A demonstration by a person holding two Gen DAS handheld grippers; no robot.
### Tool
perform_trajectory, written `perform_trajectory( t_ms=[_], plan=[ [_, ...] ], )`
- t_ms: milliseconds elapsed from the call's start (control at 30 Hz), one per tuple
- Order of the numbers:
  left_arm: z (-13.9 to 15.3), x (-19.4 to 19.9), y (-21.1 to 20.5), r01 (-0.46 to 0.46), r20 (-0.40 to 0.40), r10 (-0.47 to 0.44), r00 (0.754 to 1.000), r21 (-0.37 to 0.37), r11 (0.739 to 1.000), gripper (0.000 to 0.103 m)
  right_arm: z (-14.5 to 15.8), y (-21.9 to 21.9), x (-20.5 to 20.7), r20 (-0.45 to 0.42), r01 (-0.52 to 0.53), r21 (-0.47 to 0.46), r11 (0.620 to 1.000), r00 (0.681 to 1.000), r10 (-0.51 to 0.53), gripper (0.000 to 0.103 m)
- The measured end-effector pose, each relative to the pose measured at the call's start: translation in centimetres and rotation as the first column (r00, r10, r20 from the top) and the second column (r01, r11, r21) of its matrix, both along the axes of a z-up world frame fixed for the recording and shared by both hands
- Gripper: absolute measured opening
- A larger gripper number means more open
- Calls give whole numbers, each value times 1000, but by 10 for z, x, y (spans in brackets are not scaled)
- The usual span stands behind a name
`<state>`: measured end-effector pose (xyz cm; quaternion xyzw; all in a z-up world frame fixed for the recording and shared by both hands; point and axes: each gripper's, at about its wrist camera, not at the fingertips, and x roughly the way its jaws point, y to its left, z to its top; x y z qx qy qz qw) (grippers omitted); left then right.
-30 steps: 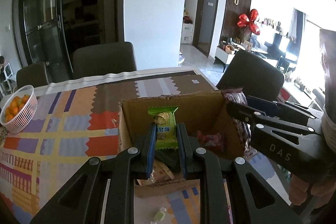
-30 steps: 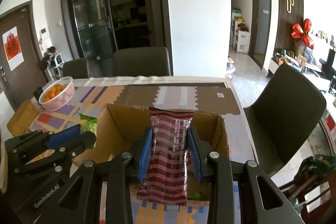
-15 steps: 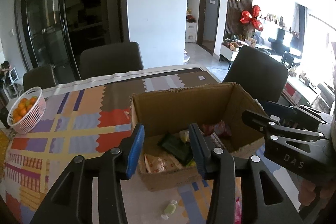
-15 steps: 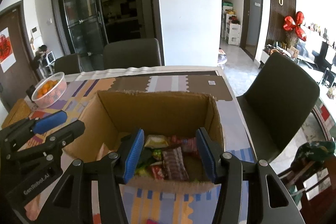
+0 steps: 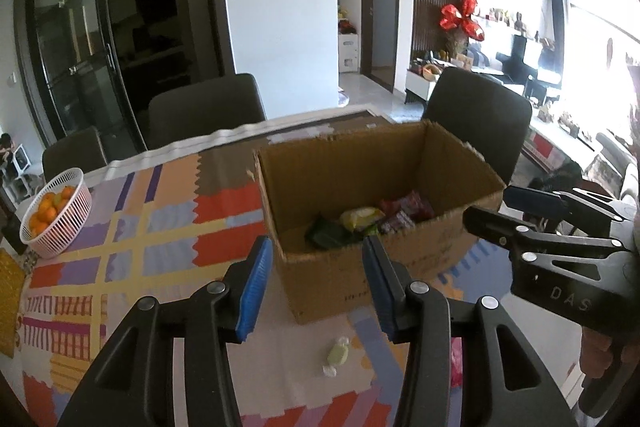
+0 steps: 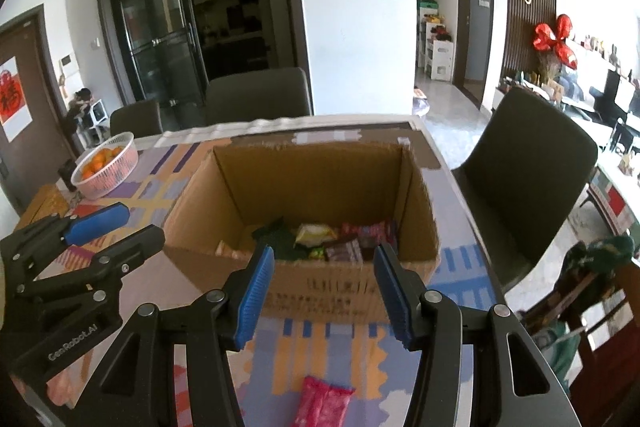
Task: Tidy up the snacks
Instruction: 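Move both grippers back toward the last two snacks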
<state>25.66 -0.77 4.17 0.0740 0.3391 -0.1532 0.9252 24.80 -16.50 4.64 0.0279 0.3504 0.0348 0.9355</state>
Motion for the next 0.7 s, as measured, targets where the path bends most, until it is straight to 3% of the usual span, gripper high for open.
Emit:
perform_trajectory(
  t_ms=[267, 700],
  plan=[
    [-26, -12, 4, 25, -47, -24, 999, 31, 999, 46, -35, 4, -11, -102, 13, 17, 1000, 995, -11, 57],
    [-80, -8, 3, 77, -190, -64, 980, 60, 995, 46, -87, 8, -19, -252, 26, 16, 1000, 967, -21, 57]
  ],
)
